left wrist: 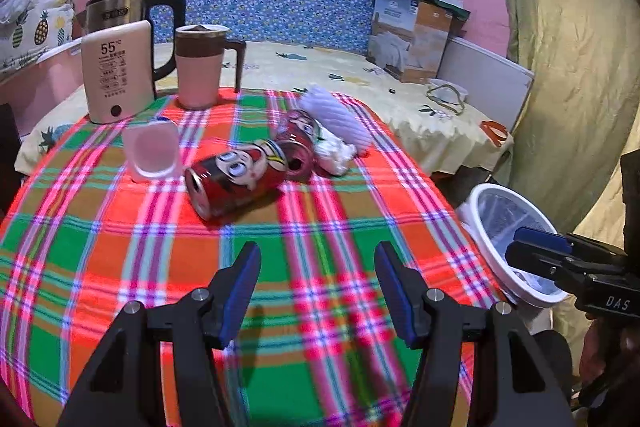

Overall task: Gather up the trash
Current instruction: 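Move both tools back over the table toward the cans, then grasp the red cartoon can with the left gripper while the right gripper grasps the crumpled tissue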

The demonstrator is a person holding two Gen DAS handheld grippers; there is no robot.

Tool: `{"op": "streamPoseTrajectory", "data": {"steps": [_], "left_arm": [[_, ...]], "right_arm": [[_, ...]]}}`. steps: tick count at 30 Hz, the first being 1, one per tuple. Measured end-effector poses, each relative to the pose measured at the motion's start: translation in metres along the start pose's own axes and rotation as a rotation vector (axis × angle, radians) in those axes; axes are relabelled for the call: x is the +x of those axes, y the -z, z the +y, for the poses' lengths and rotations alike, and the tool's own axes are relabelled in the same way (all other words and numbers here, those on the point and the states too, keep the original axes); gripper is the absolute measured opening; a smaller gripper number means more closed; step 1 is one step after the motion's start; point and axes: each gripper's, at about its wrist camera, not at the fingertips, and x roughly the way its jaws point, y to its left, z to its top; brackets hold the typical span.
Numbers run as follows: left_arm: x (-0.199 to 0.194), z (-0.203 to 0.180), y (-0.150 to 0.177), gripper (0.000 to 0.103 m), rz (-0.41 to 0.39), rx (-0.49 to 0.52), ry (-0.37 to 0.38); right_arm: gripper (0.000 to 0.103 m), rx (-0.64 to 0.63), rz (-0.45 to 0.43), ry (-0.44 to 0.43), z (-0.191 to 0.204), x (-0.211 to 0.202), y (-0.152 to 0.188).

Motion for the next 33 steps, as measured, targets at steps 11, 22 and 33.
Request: {"op": "streamPoseTrajectory", "data": {"steps": [11,22,33], "left_arm": [[0.025,0.032,-0.022,0.062,0.001,0.018,-0.051],[0.062,0.054,-0.05,0.068,0.016,0.096,-0.067],[0.091,0.055,-0.051,0.069,0.083,0.129,0.002]], "right_arm": [[0.054,-0.013,0.037,-0.024,0.005,0.025,-0.015],[0.054,-0.012,0.061,-0.033,0.001,0.056,-0.037],[0.054,0.008,0.061,-0.047,-0.007,0.091,-0.069]]}}
